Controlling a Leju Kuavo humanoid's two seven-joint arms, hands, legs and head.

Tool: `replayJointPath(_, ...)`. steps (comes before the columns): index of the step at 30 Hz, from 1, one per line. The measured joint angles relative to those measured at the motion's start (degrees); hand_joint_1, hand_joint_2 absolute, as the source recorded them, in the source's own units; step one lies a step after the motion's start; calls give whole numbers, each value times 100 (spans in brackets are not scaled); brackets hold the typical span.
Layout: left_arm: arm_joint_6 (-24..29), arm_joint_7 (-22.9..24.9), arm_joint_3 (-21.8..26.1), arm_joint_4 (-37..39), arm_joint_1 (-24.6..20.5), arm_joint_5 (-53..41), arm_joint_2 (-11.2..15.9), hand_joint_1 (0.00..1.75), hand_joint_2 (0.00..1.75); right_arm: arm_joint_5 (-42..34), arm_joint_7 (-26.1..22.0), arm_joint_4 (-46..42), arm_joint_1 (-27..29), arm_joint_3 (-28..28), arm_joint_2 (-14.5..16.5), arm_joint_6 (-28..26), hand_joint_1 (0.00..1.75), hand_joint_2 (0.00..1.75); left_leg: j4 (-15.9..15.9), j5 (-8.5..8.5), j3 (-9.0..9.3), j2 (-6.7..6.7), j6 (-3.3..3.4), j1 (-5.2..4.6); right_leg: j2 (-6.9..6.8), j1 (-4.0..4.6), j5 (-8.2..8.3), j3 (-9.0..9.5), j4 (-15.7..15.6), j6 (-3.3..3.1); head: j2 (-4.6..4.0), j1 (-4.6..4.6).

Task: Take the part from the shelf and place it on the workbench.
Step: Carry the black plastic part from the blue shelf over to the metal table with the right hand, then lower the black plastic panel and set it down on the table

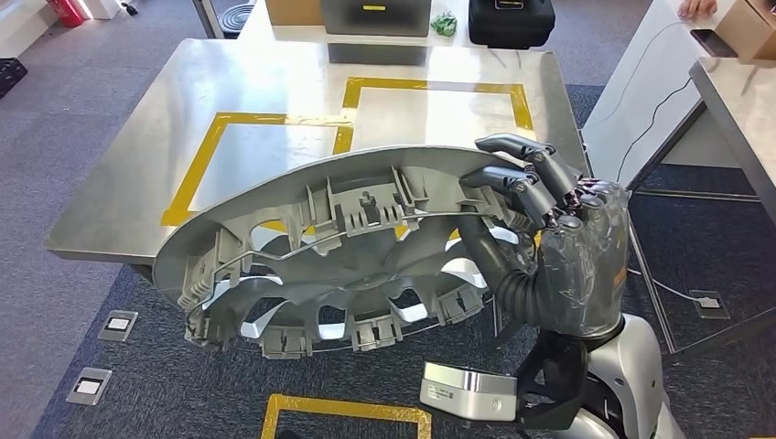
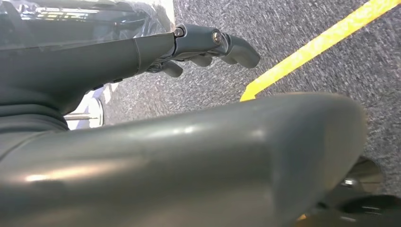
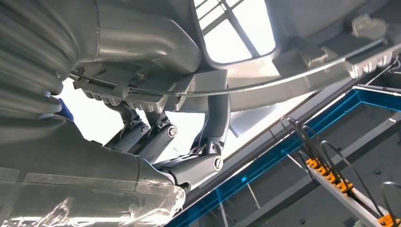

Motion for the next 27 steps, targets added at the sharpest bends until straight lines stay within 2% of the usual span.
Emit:
replayJointPath(1,0,1,0,1,13,1,5,0,175,0,1,9,10,1,0,1,175,175,163,47,-120,1,-31,18,5,-10,-46,49,13,15,0,-9)
replayJointPath(2,0,1,0,2,23,1,12,0,175,0,2,15,16,2,0,1,175,175,114,225,-157,3,-64,38,10,-24,-99,101,35,36,0,-16)
replayJointPath(4,-1,0,0,2,29,2,21,0,175,0,4,20,18,3,1,1,175,175,-476,752,3,12,-132,75,18,-60,-225,207,95,100,0,-22)
replayJointPath(5,-2,-3,0,2,29,2,17,0,175,0,4,20,14,4,2,-1,175,175,-759,926,106,13,-148,79,22,-66,-283,238,135,139,-1,-38)
replayJointPath(6,-3,-6,-1,2,26,1,12,0,175,0,5,20,10,4,3,-2,175,175,-973,966,200,15,-130,77,27,-62,-322,239,169,175,-1,-55)
replayJointPath(9,-5,-9,1,2,22,5,11,0,175,0,6,17,4,1,7,-6,175,175,-1127,787,270,8,56,63,30,-37,-363,163,222,244,-1,-60)
replayJointPath(11,-5,-9,3,1,32,8,14,0,175,0,5,14,-1,-4,7,-8,175,175,-1139,751,281,2,150,78,17,-43,-448,89,375,290,-1,-24)
replayJointPath(12,-5,-11,3,0,30,8,14,0,175,1,4,12,-8,-8,7,-8,175,175,-1147,736,300,0,188,87,12,-47,-548,-28,599,314,0,-4)
replayJointPath(13,-5,-13,3,0,26,8,14,0,175,1,4,11,-11,-12,7,-8,175,175,-1149,717,320,-1,216,86,8,-50,-682,-221,944,333,0,20)
replayJointPath(15,-6,-13,3,0,28,8,16,0,175,1,4,14,-9,-18,7,-8,175,175,-1149,671,364,0,252,71,5,-53,-917,-702,1725,347,0,58)
replayJointPath(16,-7,-13,3,0,37,8,17,0,175,0,5,16,-4,-21,6,-8,175,175,-1149,640,401,-1,263,58,5,-51,-905,-881,1954,336,0,67)
replayJointPath(17,-7,-12,4,0,46,8,19,0,175,0,5,17,-1,-22,5,-8,175,175,-1149,605,450,-6,268,44,5,-45,-758,-958,1962,307,0,73)
replayJointPath(18,-7,-12,4,0,52,8,20,0,175,0,5,19,1,-24,5,-8,175,175,-1150,565,510,-13,270,26,6,-31,-495,-930,1738,259,0,80)
replayJointPath(19,-7,-13,4,0,52,8,19,0,175,0,5,19,1,-26,4,-8,175,175,-1152,522,570,-20,269,13,9,-5,-189,-832,1355,192,0,86)
replayJointPath(20,-7,-13,4,0,49,8,12,0,175,0,5,20,2,-28,4,-8,175,175,-1160,484,616,-27,259,-3,10,27,30,-715,1013,124,-1,81)
replayJointPath(21,-5,-13,4,0,45,5,7,0,175,0,8,20,0,-30,4,-8,175,175,-1167,455,646,-32,240,-3,11,56,164,-613,733,70,-1,75)
replayJointPath(22,-7,-13,3,0,41,4,2,0,175,1,10,19,-2,-31,4,-9,175,175,-1177,434,659,-32,212,2,11,84,187,-548,579,36,-1,74)
replayJointPath(24,-7,-13,2,0,32,0,-10,0,175,6,15,17,-7,-32,5,-9,175,175,-1206,411,670,-25,146,14,11,104,103,-474,444,9,0,83)
replayJointPath(26,0,-14,2,-1,18,-1,-14,0,175,17,14,14,-4,-33,8,-9,175,175,-1178,341,659,-9,91,7,1,65,46,-365,283,10,0,83)
replayJointPath(27,3,-14,2,-1,7,-2,-11,0,175,25,14,13,-4,-34,8,-9,175,175,-1040,250,610,-4,71,2,-5,41,31,-294,203,11,0,63)
